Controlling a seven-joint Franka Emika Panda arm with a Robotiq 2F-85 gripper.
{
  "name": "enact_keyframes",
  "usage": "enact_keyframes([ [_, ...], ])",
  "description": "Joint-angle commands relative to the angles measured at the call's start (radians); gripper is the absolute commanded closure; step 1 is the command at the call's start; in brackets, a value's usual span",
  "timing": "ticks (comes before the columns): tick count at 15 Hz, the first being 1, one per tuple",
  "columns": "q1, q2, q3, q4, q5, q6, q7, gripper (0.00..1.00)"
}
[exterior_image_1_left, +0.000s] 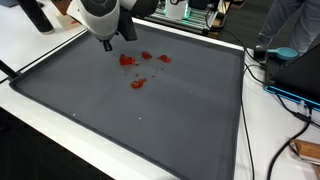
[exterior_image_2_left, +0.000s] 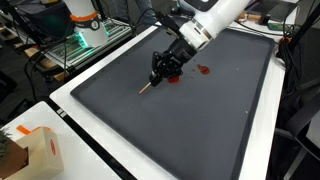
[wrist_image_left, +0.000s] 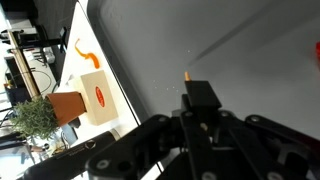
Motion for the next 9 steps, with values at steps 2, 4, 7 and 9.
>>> enact_keyframes([
  [2, 0.012, 0.055, -0.010, 0.047, -0.007, -0.011, -0.008, 0.97],
  [4, 0.014, 0.065, -0.009, 0.055, -0.008, -0.007, -0.014, 0.97],
  [7, 0.020, 0.073, -0.006, 0.066, -0.006, -0.005, -0.024, 0.97],
  [9, 0.026, 0.072, -0.004, 0.067, -0.006, -0.004, -0.032, 0.97],
])
